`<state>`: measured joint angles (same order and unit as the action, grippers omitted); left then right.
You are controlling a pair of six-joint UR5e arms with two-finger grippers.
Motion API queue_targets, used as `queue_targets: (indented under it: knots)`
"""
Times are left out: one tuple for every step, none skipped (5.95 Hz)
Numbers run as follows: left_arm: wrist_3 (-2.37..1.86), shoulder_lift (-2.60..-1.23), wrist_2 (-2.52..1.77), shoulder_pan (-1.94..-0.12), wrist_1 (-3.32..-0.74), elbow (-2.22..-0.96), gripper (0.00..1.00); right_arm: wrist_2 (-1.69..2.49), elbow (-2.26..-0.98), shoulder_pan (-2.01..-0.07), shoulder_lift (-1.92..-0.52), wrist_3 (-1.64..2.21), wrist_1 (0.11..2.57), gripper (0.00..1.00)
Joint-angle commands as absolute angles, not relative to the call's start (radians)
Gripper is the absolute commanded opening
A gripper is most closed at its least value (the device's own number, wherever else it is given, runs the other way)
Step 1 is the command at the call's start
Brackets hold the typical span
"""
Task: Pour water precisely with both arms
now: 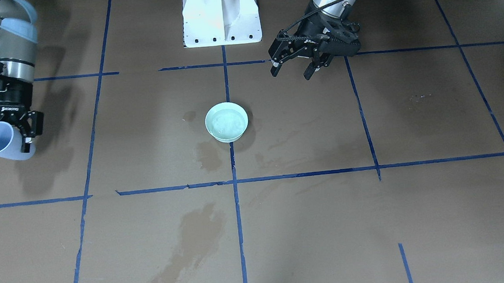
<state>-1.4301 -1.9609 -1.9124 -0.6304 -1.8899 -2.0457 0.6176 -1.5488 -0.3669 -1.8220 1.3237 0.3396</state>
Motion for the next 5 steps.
queue_targets:
  knots:
    - [-1.431, -1.960, -1.914, -0.629, -1.890, -2.060, 1.00, 0.620, -1.499, -0.380, -1.798, 1.299, 0.298, 0.07]
    - [-1.431, -1.959, -1.916, -0.629, -1.890, -2.060, 1.00, 0.617, -1.453, -0.379, -1.772, 1.302, 0.296, 0.07]
    - [-1.431, -1.959, -1.917, -0.629, -1.888, -2.066, 1.00, 0.617, -1.447, -0.382, -1.764, 1.302, 0.296, 0.10]
    - [-1.431, -1.959, -1.917, -0.629, -1.888, -2.069, 1.00, 0.617, -1.447, -0.382, -1.763, 1.305, 0.290, 0.16]
    - [-1.431, -1.959, -1.917, -0.629, -1.888, -2.071, 1.00, 0.618, -1.440, -0.383, -1.772, 1.305, 0.247, 0.31]
